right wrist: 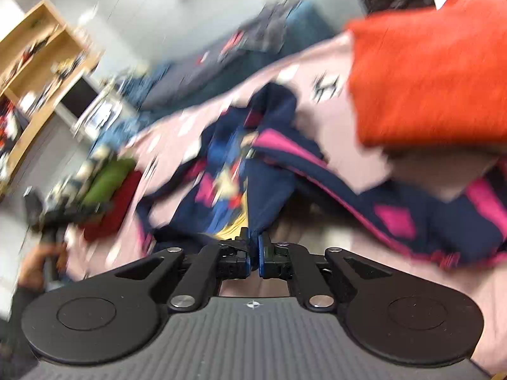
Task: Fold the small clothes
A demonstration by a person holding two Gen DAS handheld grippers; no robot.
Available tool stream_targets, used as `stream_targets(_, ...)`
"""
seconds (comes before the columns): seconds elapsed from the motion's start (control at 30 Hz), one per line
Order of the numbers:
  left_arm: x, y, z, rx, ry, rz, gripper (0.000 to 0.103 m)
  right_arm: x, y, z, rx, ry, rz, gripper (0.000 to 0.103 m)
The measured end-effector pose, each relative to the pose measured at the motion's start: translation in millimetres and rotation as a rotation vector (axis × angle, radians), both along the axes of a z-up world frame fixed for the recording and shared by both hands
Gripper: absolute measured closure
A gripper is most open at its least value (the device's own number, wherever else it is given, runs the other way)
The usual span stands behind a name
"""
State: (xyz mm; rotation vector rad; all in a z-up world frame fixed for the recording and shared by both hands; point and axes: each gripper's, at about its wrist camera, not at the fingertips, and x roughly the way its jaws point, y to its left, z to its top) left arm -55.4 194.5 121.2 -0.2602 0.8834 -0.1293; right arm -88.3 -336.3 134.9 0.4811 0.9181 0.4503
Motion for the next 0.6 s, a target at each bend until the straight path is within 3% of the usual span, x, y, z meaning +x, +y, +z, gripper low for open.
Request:
stream_targets(0.1,9.1,-10.7,-20.3,-0.037,0.063,-0.044,0.079,-4.1,15.1,-23.0,-0.156,0.071,0.017,0.095)
stream_targets(0.17,16.1,-30.1,-32.8,-0.043,0.097,-0.111,0.061,-3.1,21.1,-39.1,-0.230,0.094,-0.009,0.094)
stream_targets(0.2,20.8,-40.8,-38.1,-0.038,0.114,-0.136,0.046,-1.9,25.1,-45.0,-0.289,0.095,-0.004,0.094)
stream_targets(0.23,24.1,-51.0,-41.3,-0.031,0.123,-0.161,0.037,0.6,28.6,-49.6,-0.347,0.104,0.004,0.086)
stream_targets(0.27,26.4,-59.7,-44.0,-0.026,0.125,-0.190,0.035,1.3,31.5,-52.8,-0.403,0.115,0.010,0.075)
stream_targets(0.33,31.0,-73.8,-45.8,-0.027,0.118,-0.223,0.027,1.3,29.8,-45.7,-0.424,0.103,0.018,0.065)
stream_targets(0.37,31.9,-79.6,-45.7,-0.033,0.113,-0.229,0.023,1.5,24.3,-37.2,-0.406,0.083,0.032,0.058)
stream_targets(0.4,34.9,-85.9,-45.0,-0.037,0.103,-0.227,0.017,3.2,23.5,-26.5,-0.392,0.055,0.040,0.041)
stream_targets(0.43,39.5,-89.4,-42.4,-0.036,0.087,-0.220,0.016,4.8,18.9,-15.7,-0.385,0.012,0.032,0.037)
stream_targets(0.6,65.7,-110.1,-28.1,-0.065,0.024,-0.208,0.015,46.5,33.2,17.4,-0.374,-0.274,0.036,0.037)
